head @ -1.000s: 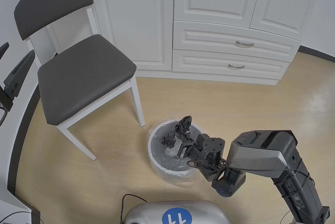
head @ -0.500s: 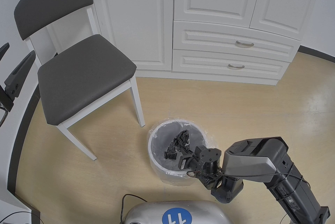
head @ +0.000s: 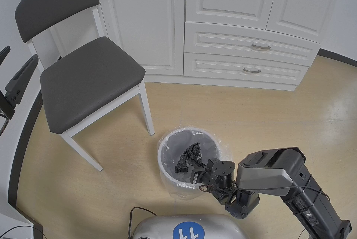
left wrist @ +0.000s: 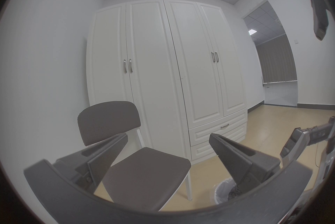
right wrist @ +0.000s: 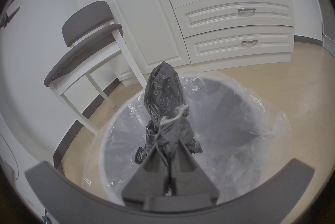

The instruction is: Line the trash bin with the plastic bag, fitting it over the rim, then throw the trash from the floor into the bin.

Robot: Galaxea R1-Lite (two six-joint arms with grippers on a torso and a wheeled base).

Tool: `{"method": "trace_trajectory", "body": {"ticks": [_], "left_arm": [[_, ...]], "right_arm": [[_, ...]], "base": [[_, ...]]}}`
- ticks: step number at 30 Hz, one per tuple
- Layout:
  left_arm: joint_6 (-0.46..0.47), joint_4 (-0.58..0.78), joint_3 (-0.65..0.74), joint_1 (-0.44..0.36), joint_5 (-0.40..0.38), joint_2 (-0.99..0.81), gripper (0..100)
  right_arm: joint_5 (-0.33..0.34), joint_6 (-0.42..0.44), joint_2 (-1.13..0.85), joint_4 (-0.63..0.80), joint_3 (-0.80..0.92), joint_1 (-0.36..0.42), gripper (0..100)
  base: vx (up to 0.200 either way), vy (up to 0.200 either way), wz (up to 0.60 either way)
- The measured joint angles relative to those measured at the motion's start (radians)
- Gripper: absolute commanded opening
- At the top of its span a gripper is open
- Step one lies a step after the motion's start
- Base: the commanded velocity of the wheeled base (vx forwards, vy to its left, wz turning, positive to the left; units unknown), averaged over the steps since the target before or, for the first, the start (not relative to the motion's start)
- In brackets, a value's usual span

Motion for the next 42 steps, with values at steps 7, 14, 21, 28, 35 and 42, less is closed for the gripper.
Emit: {"method": "trace_trajectory", "body": {"ticks": [7,14,21,28,35,42], "left_arm": [[0.0,0.0,-0.001,0.0,0.0,-0.001,100],[0.0,0.0,-0.001,0.0,0.0,-0.001,100],[0.0,0.001,0.002,-0.002,0.0,0.003,100],[0.005,0.008,0.006,-0.006,0.0,0.006,100],[0.034,0.046,0.021,-0.029,0.001,0.006,100],[0.049,0.087,0.064,-0.017,0.008,-0.004,100]], "right_arm": [[0.0,-0.001,0.001,0.0,0.001,0.0,100],[0.0,-0.001,-0.007,0.0,0.008,0.001,100],[0.001,-0.002,-0.069,0.0,0.076,0.02,100],[-0.005,-0.126,-0.14,0.0,0.13,0.021,100],[-0.026,-0.491,-0.287,0.0,0.315,-0.034,100],[-0.031,-0.639,-0.554,0.0,0.565,-0.208,100]], "base": [[0.0,0.0,0.0],[0.0,0.0,0.0],[0.0,0.0,0.0],[0.0,0.0,0.0],[0.0,0.0,0.0],[0.0,0.0,0.0]]}}
